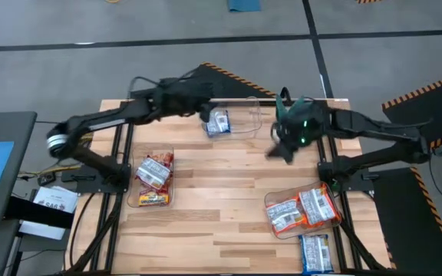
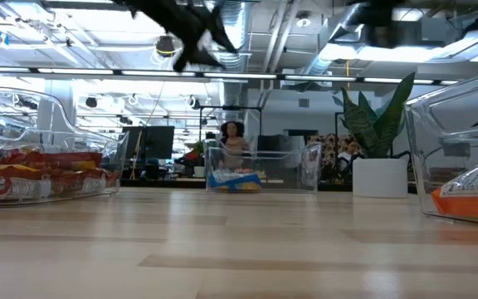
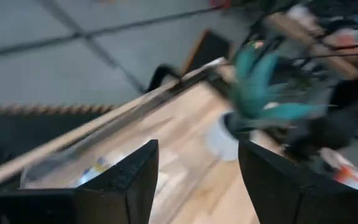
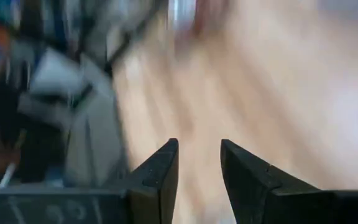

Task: Sort Maruchan noodles
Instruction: Put the blue noodle pack into the top transparent bin

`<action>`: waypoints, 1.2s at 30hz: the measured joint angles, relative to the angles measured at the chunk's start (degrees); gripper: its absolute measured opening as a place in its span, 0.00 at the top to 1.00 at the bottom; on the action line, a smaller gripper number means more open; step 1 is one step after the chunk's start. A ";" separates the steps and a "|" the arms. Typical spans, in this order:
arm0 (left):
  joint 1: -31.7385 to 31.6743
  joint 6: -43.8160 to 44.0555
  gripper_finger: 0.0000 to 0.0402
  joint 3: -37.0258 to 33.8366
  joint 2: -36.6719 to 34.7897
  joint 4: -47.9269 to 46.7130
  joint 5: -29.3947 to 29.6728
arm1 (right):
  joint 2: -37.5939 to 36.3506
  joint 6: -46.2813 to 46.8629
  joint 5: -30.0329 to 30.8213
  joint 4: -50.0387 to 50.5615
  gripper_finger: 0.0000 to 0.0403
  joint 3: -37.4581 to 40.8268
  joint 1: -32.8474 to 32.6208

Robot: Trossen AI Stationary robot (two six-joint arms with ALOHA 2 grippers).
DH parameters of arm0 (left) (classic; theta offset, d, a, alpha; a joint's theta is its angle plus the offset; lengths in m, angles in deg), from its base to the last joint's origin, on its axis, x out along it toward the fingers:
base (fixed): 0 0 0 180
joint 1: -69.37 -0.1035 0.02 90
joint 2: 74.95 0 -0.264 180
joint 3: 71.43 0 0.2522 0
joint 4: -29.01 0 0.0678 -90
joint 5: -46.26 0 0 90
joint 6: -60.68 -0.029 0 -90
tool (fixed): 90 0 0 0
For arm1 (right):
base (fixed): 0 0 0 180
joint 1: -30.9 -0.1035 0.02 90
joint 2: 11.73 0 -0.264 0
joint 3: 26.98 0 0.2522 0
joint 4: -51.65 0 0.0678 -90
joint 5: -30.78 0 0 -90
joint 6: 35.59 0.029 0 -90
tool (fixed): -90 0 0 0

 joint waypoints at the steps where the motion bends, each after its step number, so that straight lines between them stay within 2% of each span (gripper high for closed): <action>1: 0.53 -1.10 0.49 -0.42 -2.32 -0.14 -0.18 | -0.10 1.44 -1.47 3.95 0.63 0.01 -2.36; 6: 2.82 -3.79 0.49 -0.70 -12.75 -4.91 1.17 | 0.01 11.75 -1.96 17.93 0.63 0.02 -18.97; 11: 5.15 -3.87 0.49 -0.72 -20.41 -8.24 4.79 | 0.04 30.30 1.73 17.32 0.63 0.02 -39.54; 14: 5.85 -3.77 0.49 -0.74 -23.48 -9.22 7.01 | 0.81 48.38 7.96 15.16 0.63 0.02 -51.55; 16: 5.92 -3.50 0.49 -0.74 -24.91 -9.39 7.26 | 2.37 64.02 13.56 14.58 0.63 0.02 -58.40; 20: 5.92 -3.24 0.49 -0.77 -26.35 -9.68 7.24 | 7.55 94.86 22.16 14.01 0.63 0.02 -68.60; 24: 5.92 -4.54 0.49 -0.77 -26.73 -9.64 6.22 | 15.35 98.23 17.91 6.77 0.63 0.02 -69.51; 30: 5.92 -5.25 0.49 -0.77 -26.71 -11.04 -0.05 | 25.37 98.29 11.95 -6.12 0.61 -0.02 -68.10; 36: 5.94 -5.00 0.49 -0.77 -26.71 -13.18 -1.36 | 32.77 97.68 7.77 -7.66 0.51 0.00 -68.38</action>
